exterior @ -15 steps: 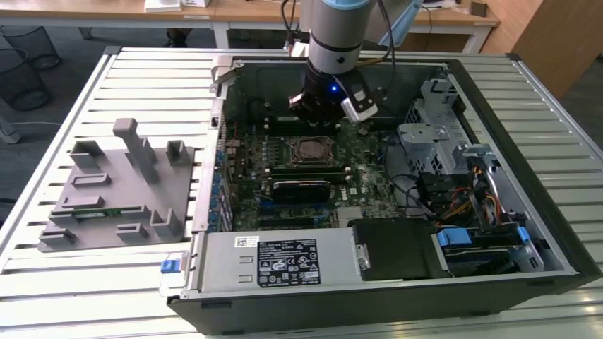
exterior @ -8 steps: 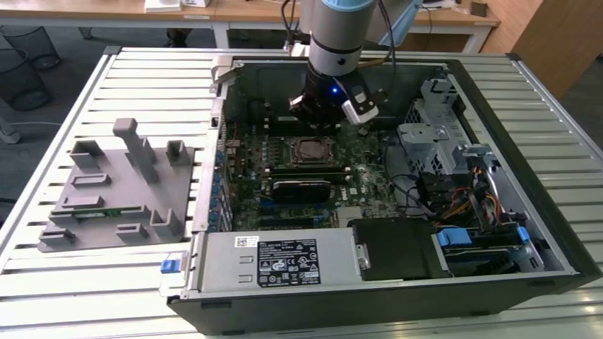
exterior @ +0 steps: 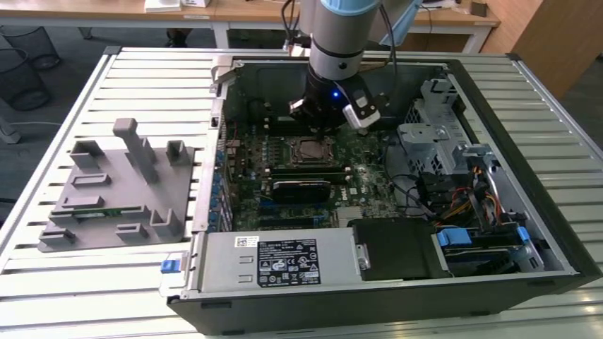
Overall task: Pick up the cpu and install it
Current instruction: 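Install the second cpu locking lever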
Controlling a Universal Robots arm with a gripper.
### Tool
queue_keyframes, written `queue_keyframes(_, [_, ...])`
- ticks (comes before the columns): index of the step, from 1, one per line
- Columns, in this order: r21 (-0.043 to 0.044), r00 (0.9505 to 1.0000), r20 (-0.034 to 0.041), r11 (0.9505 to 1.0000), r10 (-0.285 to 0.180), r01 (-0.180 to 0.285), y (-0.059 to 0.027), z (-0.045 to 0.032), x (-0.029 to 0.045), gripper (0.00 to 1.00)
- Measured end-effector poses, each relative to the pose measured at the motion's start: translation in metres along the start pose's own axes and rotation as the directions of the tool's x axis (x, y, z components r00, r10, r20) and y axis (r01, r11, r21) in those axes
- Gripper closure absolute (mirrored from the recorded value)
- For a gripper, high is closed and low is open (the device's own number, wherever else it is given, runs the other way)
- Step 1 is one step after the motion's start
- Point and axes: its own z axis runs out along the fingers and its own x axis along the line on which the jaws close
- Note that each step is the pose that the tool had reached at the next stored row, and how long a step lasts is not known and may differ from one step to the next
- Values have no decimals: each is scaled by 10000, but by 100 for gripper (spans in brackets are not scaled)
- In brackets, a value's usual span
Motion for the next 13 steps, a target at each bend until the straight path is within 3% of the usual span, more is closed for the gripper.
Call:
queue_keyframes(4, [-3,10000,0,10000,2,-2,-9,-19,1,89])
queue_keyframes(9, [-4,10000,0,10000,1,-1,11,-159,2,89])
queue_keyframes(13, [-8,10000,-10,10000,1,-1,-17,-171,1,89])
